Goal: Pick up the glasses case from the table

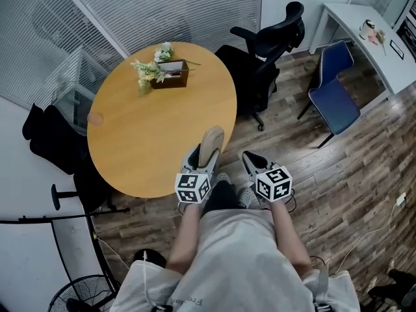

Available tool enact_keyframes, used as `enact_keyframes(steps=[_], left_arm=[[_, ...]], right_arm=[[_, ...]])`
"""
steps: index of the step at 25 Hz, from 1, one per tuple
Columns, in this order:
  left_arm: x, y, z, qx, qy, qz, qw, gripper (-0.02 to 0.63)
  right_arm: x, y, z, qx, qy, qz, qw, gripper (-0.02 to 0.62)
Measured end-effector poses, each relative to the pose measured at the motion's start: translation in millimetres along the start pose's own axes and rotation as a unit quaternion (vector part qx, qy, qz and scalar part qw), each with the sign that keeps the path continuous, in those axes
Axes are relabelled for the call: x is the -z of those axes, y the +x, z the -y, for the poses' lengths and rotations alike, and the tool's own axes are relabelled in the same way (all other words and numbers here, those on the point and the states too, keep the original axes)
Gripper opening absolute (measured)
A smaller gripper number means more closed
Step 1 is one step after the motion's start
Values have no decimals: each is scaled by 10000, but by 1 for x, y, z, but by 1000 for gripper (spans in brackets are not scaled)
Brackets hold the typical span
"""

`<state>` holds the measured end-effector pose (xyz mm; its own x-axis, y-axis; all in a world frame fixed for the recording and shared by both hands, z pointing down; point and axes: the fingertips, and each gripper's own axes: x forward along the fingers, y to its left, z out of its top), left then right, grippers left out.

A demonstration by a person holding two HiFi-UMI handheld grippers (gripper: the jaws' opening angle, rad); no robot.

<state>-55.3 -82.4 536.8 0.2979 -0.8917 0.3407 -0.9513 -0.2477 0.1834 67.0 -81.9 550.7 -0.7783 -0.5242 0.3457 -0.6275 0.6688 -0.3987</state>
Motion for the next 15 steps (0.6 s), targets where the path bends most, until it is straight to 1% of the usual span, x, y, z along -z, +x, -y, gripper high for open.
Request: enact_keyframes(steps=[1, 2, 9, 15], left_arm=[[-1, 1, 0, 13, 5, 7, 10000, 258], [-1, 1, -1, 25, 7, 15, 10000, 258], [1, 6, -2, 65, -49, 32, 10000, 258], [2, 2, -8, -6, -109, 51, 9999, 258]], right_arm=[[-1, 1, -1, -30, 18, 17, 10000, -2], [-1, 2, -2, -69, 24, 27, 10000, -3], [-1, 9, -7, -185, -62, -37, 9998, -3], [-3, 12, -8, -219, -118, -54, 9997, -3]])
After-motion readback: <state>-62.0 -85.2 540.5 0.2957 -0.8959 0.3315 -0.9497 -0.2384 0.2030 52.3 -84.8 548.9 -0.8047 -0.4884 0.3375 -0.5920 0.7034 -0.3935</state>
